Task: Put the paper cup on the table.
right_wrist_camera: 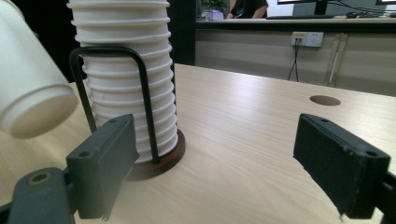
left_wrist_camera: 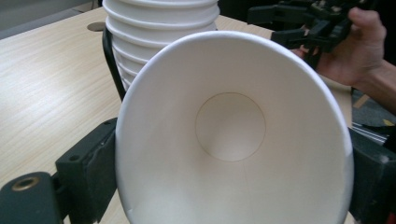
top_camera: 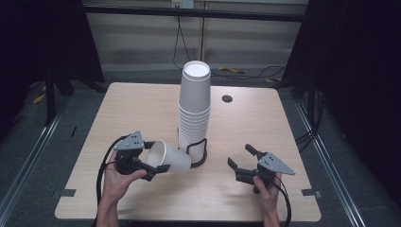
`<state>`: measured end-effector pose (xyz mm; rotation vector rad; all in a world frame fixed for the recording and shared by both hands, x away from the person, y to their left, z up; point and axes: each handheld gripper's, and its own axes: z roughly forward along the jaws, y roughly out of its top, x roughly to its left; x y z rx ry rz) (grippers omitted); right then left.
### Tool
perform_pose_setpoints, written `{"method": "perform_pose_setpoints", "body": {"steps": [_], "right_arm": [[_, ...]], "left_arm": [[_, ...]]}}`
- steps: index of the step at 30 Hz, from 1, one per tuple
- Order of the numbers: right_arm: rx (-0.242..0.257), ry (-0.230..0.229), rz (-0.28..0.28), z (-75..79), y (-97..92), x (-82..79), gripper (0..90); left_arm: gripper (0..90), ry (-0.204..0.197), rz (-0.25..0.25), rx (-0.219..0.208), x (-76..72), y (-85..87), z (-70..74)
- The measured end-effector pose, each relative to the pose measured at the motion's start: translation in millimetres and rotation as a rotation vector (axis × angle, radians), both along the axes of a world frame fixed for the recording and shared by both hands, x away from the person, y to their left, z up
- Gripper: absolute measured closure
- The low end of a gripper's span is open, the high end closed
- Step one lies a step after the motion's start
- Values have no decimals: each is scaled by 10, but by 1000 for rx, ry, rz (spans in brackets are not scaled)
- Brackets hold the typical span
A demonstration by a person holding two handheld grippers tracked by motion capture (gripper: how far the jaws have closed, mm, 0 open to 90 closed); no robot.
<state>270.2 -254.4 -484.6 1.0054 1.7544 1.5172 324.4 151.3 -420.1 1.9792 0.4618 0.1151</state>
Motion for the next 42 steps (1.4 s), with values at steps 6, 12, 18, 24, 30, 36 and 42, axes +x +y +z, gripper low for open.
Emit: {"method": "perform_pose_setpoints", "body": {"steps": [6,12,18,24,30,36,42], "right_arm": [[5,-13,-45,-84,-23,-39,133],[17,-59,-98,-156,-51,-74,134],[13,-112,-125,-183,-39,-88,133],[27,-143,-112,-193,-61,-127,130],[33,-142,-115,-194,-65,-122,130],[33,-142,-105,-195,-68,-119,140],[32,-142,-102,-195,-70,-119,139]], "left_arm": [[92,3,1,25,-43,79,45],[91,2,43,70,-32,225,124],[91,5,96,117,61,331,220],[90,33,141,197,221,357,198],[89,52,146,251,321,334,181],[88,61,143,304,436,262,203],[87,71,145,397,552,208,197]]}}
